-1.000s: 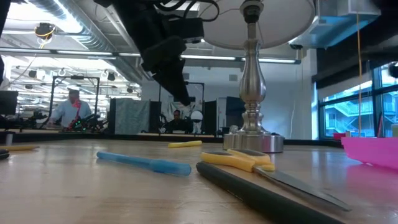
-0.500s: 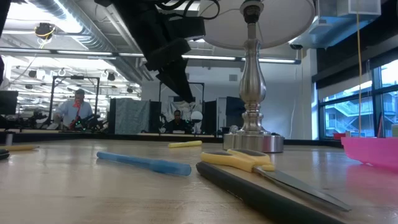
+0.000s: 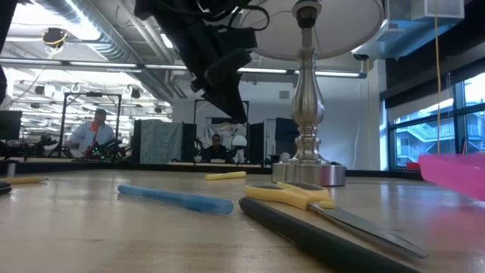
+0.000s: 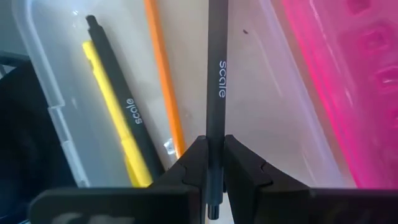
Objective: Pick & place school supplies into a supply box
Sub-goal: Put the black pen into the supply box
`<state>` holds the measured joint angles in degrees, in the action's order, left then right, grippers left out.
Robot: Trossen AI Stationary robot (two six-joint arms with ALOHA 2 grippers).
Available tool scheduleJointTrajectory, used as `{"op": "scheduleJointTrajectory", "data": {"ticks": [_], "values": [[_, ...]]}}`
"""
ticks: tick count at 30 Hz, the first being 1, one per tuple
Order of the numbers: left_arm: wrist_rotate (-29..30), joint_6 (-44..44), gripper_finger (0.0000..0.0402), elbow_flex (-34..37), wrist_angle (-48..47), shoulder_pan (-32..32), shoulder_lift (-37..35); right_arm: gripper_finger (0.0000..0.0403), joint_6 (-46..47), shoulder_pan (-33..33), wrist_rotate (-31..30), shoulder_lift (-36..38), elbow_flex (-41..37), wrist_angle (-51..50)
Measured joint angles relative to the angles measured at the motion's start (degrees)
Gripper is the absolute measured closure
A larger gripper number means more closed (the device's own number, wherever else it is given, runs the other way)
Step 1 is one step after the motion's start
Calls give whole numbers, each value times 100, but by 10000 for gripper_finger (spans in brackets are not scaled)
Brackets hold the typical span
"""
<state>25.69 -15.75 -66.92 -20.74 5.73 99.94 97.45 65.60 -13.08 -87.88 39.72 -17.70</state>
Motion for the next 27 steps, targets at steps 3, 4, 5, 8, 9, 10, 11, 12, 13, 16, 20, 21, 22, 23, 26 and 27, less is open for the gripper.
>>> {"op": "scheduleJointTrajectory", "data": {"ticks": [3, 4, 5, 8, 9, 10, 11, 12, 13, 16, 20, 21, 22, 23, 26, 27], "values": [[-10, -6, 397, 0, -1, -109, 0, 360, 1, -1, 67, -81, 0, 5], [-13, -42, 397, 0, -1, -144, 0, 360, 1, -2, 98, -96, 2, 7], [-11, -107, 397, 0, -3, -179, 0, 360, 2, 0, 113, -108, 4, 13], [-39, -433, 396, 0, -87, -289, 0, 359, 4, -2, 196, -132, 9, 20], [-85, -561, 392, 0, -154, -320, 0, 358, 4, -2, 222, -133, 10, 23], [-125, -673, 387, 0, -238, -349, 0, 355, 4, -2, 227, -133, 11, 21], [-133, -788, 379, 0, -338, -372, 0, 352, 4, -2, 240, -133, 11, 21], [-120, -881, 370, 0, -424, -394, 0, 348, 4, -2, 246, -135, 10, 21], [-102, -950, 359, 0, -490, -417, 0, 343, 4, -2, 254, -135, 9, 17], [75, -1036, 323, 0, -591, -476, 0, 328, 7, -2, 269, -140, 9, 12], [122, -739, 279, 0, -588, -512, 0, 316, 7, -2, 280, -140, 9, 14], [-3, -732, 271, 0, -588, -512, 0, 315, 6, -2, 280, -140, 9, 14], [-139, -760, 264, 0, -584, -511, 0, 314, 5, -2, 280, -140, 9, 14], [-275, -799, 259, 0, -582, -497, 0, 314, 6, -2, 280, -140, 9, 12], [-459, -992, 250, 0, -597, -419, 2, 314, 5, -2, 278, -140, 9, 10], [-373, -1045, 249, 0, -629, -393, 24, 314, 6, -2, 277, -140, 9, 10]]}}
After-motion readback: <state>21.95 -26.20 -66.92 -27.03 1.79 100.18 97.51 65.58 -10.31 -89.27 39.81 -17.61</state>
